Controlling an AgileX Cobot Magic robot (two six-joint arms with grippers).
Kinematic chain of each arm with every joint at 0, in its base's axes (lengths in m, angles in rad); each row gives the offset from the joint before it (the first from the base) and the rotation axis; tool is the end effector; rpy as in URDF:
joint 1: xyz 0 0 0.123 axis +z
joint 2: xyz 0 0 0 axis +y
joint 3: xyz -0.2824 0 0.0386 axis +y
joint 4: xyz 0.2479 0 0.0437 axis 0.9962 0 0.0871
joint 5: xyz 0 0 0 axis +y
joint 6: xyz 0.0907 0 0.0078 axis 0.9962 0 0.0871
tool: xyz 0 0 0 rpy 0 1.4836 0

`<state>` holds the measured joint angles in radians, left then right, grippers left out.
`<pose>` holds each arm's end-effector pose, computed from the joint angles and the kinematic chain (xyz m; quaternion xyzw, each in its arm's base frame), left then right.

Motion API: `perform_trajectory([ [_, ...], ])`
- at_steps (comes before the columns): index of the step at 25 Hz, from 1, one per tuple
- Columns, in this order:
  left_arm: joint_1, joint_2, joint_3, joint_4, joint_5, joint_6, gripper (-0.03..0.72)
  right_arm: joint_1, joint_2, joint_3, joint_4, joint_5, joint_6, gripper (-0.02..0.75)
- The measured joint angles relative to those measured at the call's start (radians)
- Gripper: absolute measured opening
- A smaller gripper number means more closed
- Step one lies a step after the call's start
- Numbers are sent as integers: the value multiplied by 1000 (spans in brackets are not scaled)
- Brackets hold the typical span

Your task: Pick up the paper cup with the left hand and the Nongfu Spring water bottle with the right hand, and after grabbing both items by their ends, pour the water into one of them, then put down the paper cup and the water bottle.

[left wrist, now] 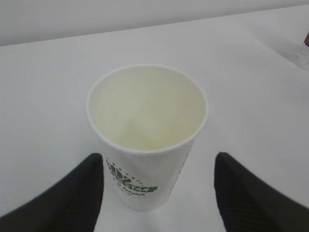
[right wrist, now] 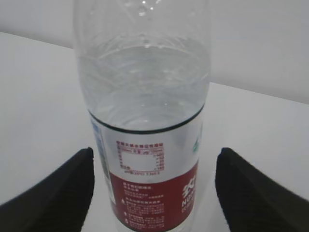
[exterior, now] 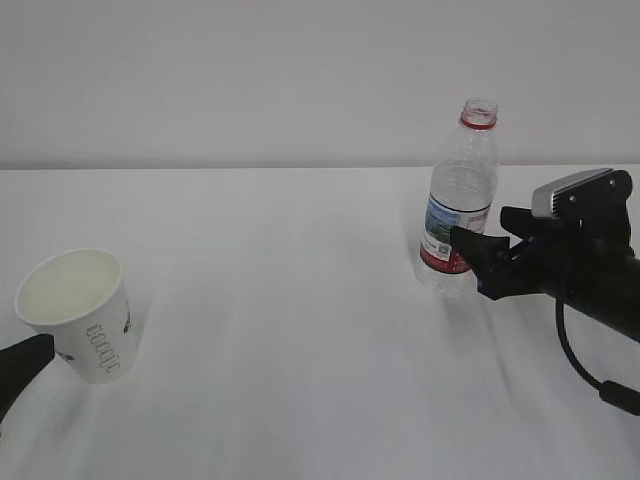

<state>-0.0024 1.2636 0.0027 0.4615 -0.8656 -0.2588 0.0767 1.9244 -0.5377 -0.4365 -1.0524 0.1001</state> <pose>0.1472 -0.0312 0.1495 0.1198 0.8093 -0.1278 0.5606 0.3000 0.0566 0.1145 -0.1912 0.7724 0.1351 0.5904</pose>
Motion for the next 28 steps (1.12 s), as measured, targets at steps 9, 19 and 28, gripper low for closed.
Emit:
perform_trajectory([
  [9, 0, 0, 0, 0, -4, 0, 524, 0, 55, -19, -1, -38, -6, 589],
  [19, 0, 0, 0, 0, -6, 0, 524, 0, 94, -27, -9, -81, -6, 589],
  [28, 0, 0, 0, 0, -6, 0, 524, 0, 151, -71, -44, -87, -6, 589],
])
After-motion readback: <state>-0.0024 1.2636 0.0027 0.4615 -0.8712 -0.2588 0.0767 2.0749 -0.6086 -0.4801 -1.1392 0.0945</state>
